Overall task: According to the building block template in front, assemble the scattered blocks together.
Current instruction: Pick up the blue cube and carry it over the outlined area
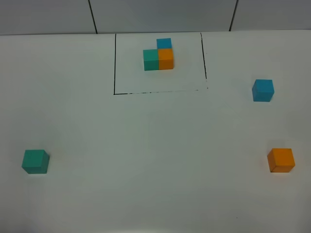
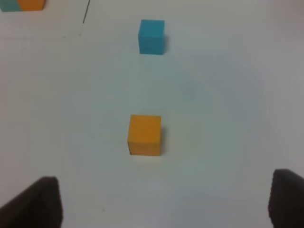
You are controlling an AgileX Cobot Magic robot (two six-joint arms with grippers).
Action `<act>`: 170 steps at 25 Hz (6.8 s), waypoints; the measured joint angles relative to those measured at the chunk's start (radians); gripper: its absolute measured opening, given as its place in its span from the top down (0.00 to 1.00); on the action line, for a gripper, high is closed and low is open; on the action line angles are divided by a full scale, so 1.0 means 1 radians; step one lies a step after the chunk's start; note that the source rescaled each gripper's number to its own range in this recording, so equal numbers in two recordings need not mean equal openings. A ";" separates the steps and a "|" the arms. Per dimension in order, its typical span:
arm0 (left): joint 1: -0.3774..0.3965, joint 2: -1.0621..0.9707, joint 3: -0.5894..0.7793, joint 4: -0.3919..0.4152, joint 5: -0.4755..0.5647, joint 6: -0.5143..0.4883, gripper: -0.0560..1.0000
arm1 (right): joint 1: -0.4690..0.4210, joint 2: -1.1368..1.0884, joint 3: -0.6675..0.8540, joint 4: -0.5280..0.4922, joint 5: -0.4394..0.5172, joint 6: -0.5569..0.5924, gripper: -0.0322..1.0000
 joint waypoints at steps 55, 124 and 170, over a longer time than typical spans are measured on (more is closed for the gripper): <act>0.000 0.000 0.000 0.000 0.000 0.000 0.29 | 0.106 1.961 -0.975 -0.018 -0.306 -0.017 0.22; 0.000 0.000 0.000 0.000 0.000 0.000 0.29 | 0.561 2.216 -1.281 0.080 -0.026 -1.177 0.96; 0.000 0.000 0.000 0.000 0.000 0.000 0.29 | 0.568 2.303 -1.321 0.108 -0.024 -1.034 0.87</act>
